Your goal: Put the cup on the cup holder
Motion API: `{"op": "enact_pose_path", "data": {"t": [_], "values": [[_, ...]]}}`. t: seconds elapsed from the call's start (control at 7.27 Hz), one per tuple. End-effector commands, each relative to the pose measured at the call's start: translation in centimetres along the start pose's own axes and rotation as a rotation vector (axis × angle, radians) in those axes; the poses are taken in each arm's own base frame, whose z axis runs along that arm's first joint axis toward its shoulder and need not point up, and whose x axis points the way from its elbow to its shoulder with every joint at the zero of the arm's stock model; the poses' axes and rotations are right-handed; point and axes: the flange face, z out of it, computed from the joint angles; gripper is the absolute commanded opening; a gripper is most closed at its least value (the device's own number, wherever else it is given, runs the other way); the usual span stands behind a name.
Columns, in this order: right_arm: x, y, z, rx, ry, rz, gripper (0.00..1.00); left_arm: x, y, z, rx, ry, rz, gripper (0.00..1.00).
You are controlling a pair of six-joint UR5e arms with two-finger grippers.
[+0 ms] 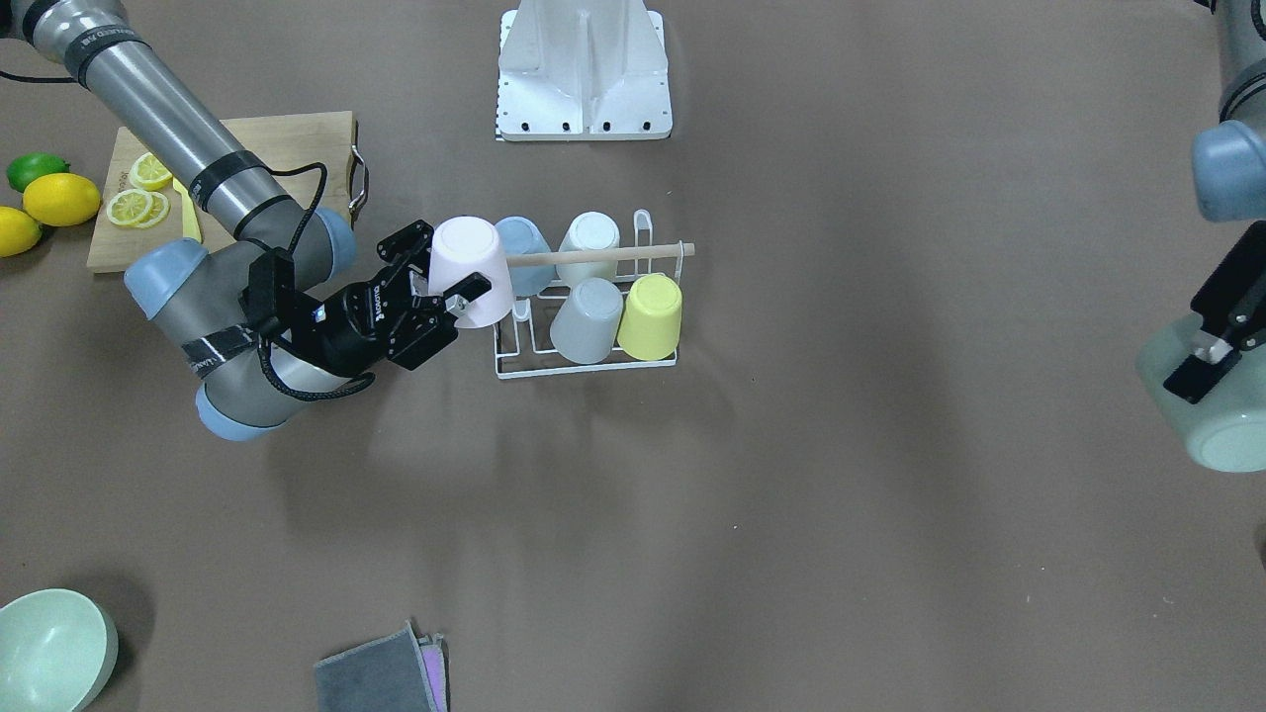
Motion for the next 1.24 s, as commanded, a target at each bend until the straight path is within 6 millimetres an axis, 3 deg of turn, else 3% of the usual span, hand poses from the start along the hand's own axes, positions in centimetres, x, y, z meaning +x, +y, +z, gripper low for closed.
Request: {"op": "enact_pose_path", "data": {"t": [0.0, 0.28, 0.41, 0.69, 0.96, 1.1], "values": [[0.2, 0.6, -0.2, -0.009, 0.004, -0.032, 0.10, 6.1, 3.3, 1.2, 0.279, 0.222, 0.040, 0.00], [-1.5, 2.5, 0.6, -0.005, -0.001, 0.003, 0.11, 12.2, 6.0, 2.0, 0.426, 0.358, 0.043, 0.00], [-2.1, 3.1, 0.9, -0.005, -0.004, 0.012, 0.11, 14.1, 8.7, 2.6, 0.438, 0.374, 0.081, 0.00], [-2.0, 4.3, 1.5, -0.008, -0.002, 0.019, 0.12, 17.5, 15.7, 6.8, 0.472, 0.344, 0.101, 0.00], [-1.9, 4.6, 2.2, -0.001, -0.007, 0.020, 0.14, 20.0, 20.8, 8.8, 0.482, 0.328, 0.098, 0.00], [-2.0, 4.7, 2.1, -0.004, -0.005, 0.023, 0.20, 21.0, 23.6, 9.3, 0.510, 0.330, 0.114, 0.00]]}}
